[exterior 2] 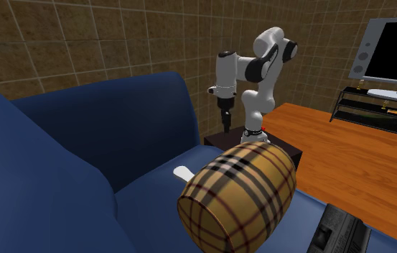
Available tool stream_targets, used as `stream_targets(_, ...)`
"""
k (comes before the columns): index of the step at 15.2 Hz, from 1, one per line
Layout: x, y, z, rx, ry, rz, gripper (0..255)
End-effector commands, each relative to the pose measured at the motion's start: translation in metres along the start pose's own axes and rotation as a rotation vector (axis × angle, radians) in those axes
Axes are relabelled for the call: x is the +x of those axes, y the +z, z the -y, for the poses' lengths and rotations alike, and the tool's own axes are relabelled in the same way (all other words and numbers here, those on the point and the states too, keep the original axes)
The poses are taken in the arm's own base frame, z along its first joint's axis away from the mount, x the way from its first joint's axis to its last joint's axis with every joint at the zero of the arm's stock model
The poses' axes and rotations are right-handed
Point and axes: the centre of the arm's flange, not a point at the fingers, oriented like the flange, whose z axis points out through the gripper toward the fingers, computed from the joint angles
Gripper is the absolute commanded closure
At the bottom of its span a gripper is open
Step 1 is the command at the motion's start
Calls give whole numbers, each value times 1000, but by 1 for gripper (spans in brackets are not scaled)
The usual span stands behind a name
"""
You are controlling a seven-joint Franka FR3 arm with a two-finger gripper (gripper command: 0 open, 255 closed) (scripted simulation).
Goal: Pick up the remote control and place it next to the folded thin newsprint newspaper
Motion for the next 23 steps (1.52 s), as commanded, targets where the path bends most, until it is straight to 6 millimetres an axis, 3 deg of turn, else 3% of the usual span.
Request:
stream_targets(1, 7, 9, 23, 3, 70, -4, 0)
stream_targets(8, 46, 39, 99, 7, 295, -17, 0)
stream_targets(15, 101, 69, 165, 12, 520, -30, 0)
stream_targets(20, 149, 90, 204, 15, 681, -40, 0)
stream_targets(23, 154, 102, 208, 15, 697, -41, 0)
